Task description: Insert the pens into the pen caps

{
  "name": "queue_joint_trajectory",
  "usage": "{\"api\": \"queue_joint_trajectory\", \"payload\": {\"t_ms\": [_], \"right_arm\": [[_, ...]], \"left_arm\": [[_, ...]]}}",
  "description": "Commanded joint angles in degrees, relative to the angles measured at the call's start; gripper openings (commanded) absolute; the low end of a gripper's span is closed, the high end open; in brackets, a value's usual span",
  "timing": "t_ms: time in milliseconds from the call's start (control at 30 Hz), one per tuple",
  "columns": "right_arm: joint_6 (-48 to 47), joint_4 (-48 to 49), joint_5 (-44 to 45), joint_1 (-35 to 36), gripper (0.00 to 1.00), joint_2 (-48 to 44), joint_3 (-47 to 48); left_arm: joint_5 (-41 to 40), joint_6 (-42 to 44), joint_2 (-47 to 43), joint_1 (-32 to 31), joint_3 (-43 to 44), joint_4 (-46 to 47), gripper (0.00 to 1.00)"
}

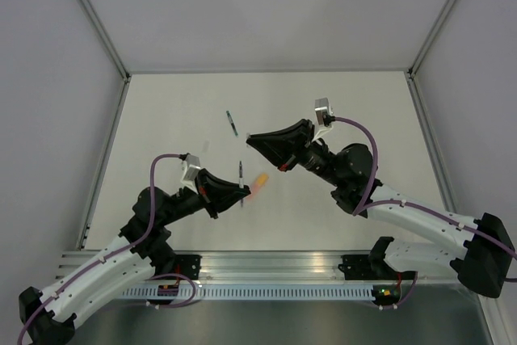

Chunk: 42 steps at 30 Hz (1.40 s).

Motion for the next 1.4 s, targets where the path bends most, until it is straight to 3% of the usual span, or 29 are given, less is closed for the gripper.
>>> {"api": "queue_joint_trajectory", "payload": {"t_ms": [0,1367], "right_arm": [[1.1,5.7,0.2,1.0,0.00,1.0,-0.2],[0.4,13.2,0.9,6.2,0.00,6.9,-3.4]], "left_arm": [[0.7,0.5,-0.7,-0.2,-0.3,2.1,0.02],[-2.3,1.0,-3.6,-0.2,-0.2,-0.3,0.02]]}}
